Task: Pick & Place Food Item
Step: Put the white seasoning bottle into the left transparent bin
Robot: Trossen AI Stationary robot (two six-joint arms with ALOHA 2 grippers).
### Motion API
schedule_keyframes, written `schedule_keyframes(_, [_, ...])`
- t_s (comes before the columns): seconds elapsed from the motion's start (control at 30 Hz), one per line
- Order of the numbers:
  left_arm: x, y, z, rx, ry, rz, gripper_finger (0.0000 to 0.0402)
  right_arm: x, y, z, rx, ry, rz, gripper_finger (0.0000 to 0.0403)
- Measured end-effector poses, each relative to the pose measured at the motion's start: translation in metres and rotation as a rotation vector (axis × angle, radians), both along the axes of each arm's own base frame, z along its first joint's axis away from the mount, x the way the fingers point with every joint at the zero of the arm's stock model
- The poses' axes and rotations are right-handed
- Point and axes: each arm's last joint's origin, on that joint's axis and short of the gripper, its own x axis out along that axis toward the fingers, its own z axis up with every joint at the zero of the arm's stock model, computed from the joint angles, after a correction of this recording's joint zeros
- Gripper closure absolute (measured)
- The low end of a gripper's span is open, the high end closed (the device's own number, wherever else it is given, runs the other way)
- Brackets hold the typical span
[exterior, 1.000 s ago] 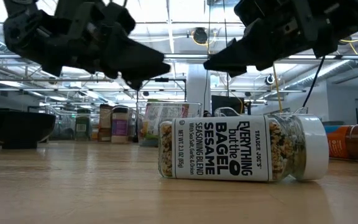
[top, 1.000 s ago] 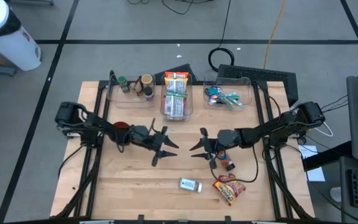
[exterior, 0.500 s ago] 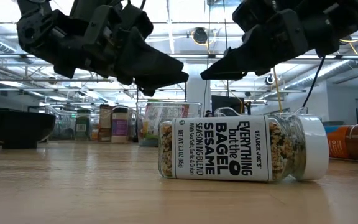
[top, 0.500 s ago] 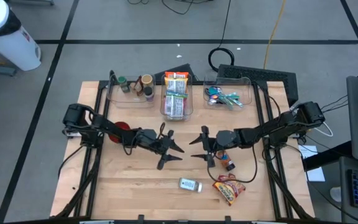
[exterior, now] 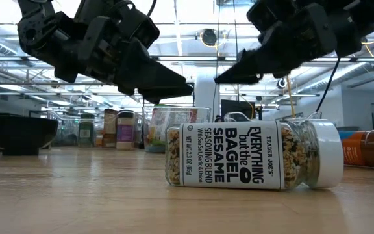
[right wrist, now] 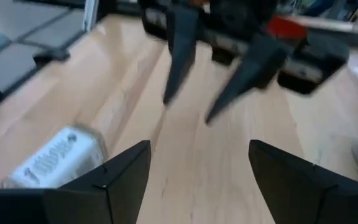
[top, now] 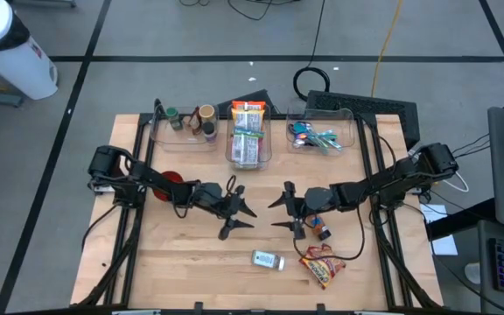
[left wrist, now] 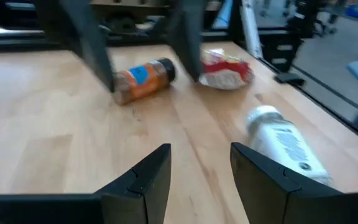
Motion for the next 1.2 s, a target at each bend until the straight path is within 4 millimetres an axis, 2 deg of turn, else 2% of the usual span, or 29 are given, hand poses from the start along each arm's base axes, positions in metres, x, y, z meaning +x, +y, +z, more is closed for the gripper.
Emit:
schedule_keyframes(0.23, [0.005,-0.004,0.000,-0.033,0.091,-0.058,0.0218,-0.002,-0.001,-0.006,0.019,0.068,-0.019,0.0139])
schedule_keyframes(0.4, [0.019,-0.015,0.012,-0.025,0.145,-0.082,0.0178,-0.002,-0.001,-0.006,0.018,0.072,-0.019,0.0141])
schedule_keyframes(0.57, [0.032,-0.027,0.026,0.043,0.272,-0.127,0.0132,-0.003,-0.002,-0.007,0.016,0.085,-0.019,0.0142])
schedule_keyframes(0.7, [0.037,-0.035,0.038,0.069,0.388,-0.152,0.0103,-0.004,-0.002,-0.009,0.011,0.103,-0.019,0.0140])
schedule_keyframes(0.8, [0.038,-0.045,0.045,0.054,0.413,-0.166,0.0087,-0.005,-0.002,-0.011,0.000,0.126,-0.026,0.0140])
schedule_keyframes(0.9, [0.035,-0.056,0.046,0.057,0.407,-0.183,0.0076,-0.006,-0.005,-0.013,-0.055,0.143,-0.095,0.0140])
schedule_keyframes(1.03, [0.035,-0.059,0.047,0.041,0.406,-0.179,0.0069,-0.006,-0.013,-0.013,-0.154,0.132,-0.249,0.0140])
schedule_keyframes(1.2, [0.039,-0.060,0.047,0.030,0.368,-0.188,0.0069,-0.001,-0.028,-0.008,-0.140,0.074,-0.382,0.0142])
